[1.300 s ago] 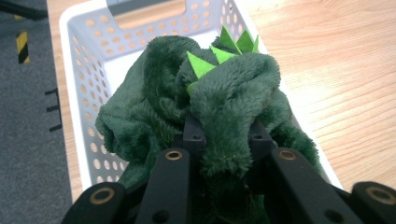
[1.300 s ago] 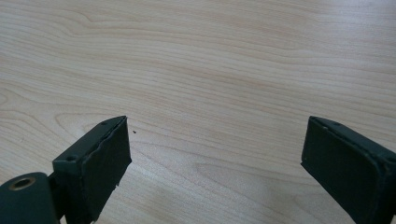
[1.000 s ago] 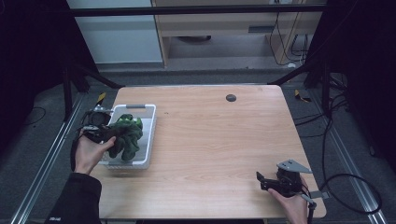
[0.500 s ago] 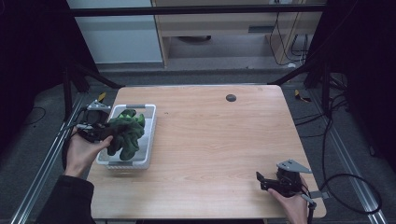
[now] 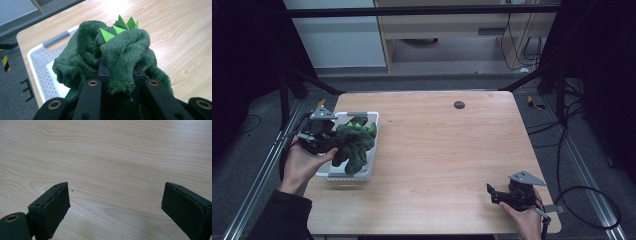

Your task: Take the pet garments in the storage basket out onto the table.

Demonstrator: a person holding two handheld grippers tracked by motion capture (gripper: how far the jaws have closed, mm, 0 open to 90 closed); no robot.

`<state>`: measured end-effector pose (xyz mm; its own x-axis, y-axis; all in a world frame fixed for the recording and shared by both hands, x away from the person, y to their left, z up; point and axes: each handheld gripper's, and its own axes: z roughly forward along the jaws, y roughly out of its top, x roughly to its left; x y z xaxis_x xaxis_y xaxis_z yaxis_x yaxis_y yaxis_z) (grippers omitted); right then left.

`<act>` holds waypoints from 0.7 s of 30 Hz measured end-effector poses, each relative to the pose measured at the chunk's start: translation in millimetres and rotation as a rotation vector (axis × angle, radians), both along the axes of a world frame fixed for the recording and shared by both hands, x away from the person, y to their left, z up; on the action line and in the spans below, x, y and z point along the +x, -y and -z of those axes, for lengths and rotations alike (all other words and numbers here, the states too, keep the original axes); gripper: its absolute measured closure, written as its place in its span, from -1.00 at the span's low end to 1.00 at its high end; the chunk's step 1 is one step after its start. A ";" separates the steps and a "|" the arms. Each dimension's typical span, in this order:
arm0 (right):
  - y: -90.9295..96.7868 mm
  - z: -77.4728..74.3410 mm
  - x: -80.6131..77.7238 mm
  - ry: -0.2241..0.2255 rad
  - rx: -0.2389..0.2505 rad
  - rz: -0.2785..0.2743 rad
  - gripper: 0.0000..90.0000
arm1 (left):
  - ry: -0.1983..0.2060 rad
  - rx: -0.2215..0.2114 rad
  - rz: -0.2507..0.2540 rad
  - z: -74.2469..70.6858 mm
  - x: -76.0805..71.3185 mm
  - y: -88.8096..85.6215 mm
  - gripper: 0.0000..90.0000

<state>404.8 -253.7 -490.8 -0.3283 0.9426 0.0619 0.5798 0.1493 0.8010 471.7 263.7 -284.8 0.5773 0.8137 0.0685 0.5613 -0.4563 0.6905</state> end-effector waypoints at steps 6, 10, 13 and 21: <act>0.0 -0.3 -0.1 0.006 -0.001 0.001 -0.82 | 0.005 0.006 0.044 -3.8 -4.5 12.8 0.68; -0.8 -1.1 -0.7 0.003 0.006 0.000 -0.82 | 0.006 0.013 0.083 -7.1 -5.8 24.3 0.68; -0.4 -0.9 -0.5 0.007 0.000 0.000 -0.82 | 0.005 0.017 0.097 -7.7 -4.6 32.6 0.68; 0.7 -0.9 -0.4 0.009 -0.004 -0.001 -0.82 | 0.002 0.032 0.143 -8.1 -3.3 50.6 0.68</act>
